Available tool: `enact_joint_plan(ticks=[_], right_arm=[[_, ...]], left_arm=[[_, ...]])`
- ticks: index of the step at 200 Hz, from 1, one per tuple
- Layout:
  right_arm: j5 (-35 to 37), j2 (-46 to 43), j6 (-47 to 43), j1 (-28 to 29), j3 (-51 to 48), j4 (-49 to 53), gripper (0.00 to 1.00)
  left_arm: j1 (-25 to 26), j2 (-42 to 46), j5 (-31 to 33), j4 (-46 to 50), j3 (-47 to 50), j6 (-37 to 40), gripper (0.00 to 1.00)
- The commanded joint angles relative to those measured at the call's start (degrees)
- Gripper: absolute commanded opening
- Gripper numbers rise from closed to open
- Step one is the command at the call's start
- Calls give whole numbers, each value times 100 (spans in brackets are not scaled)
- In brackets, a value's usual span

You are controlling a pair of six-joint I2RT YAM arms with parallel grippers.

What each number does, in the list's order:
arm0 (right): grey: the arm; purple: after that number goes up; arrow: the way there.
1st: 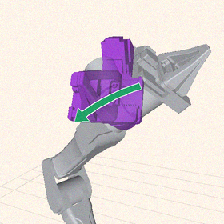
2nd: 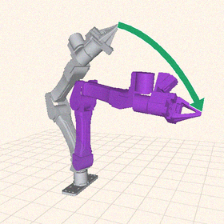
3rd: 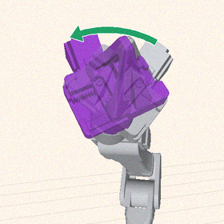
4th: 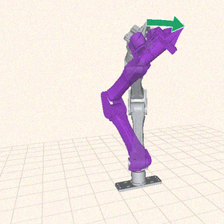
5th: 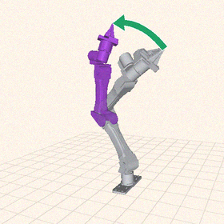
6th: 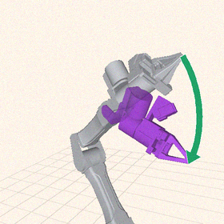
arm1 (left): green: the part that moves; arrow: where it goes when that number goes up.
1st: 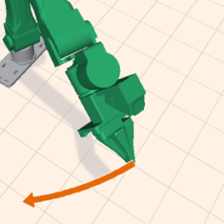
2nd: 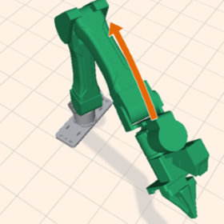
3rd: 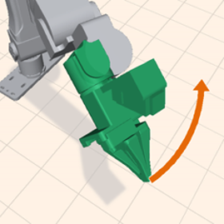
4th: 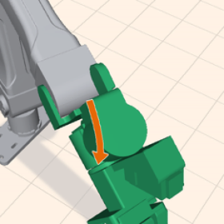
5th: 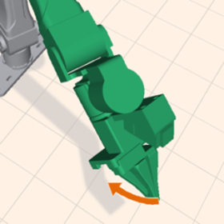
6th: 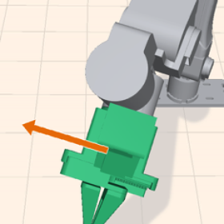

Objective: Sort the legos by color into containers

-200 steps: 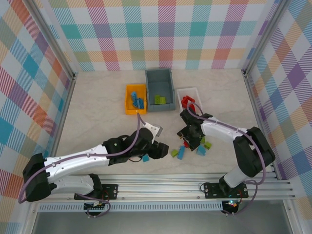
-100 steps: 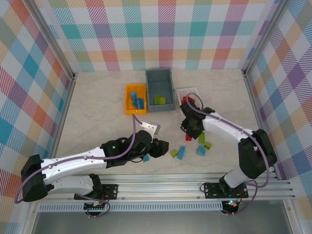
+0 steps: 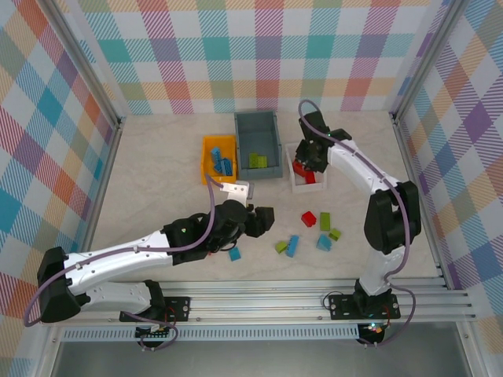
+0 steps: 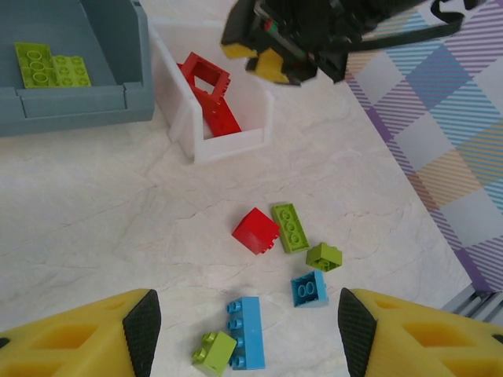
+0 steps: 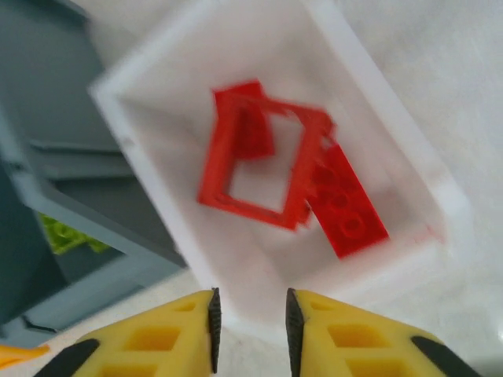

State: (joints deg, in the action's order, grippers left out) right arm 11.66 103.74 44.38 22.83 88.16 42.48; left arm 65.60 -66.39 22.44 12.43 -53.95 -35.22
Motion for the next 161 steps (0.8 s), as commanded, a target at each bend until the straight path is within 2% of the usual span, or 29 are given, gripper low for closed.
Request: enact_joint_plan(ticks=[1, 22, 36, 43, 80, 113, 131, 161], right_arm=[[-26, -827, -27, 254, -804, 452, 58], [-238, -1361, -365, 405, -1702, 245, 72], [-637, -1575, -1157, 489, -2186, -72, 76], [-857, -1629, -1580, 515, -2359, -172, 76], [-509, -1476, -2979, 551, -2621, 190, 73], [-628, -868, -3102, 556, -2329, 325, 68], [-349, -527, -3041, 560, -2155, 527, 65], [15, -460, -3023, 565, -2198, 549, 63]], left_arm=[[42, 88, 158, 114, 91, -129, 63], [49, 114, -28, 63, 213, -185, 64], [49, 107, -139, 71, 232, -187, 64], [49, 116, -154, 97, 228, -181, 64], [49, 133, -110, 130, 243, -169, 64], [49, 52, -148, 76, 181, -174, 64], [49, 81, -121, 102, 185, -199, 64], [49, 218, -39, 95, 278, -257, 64]])
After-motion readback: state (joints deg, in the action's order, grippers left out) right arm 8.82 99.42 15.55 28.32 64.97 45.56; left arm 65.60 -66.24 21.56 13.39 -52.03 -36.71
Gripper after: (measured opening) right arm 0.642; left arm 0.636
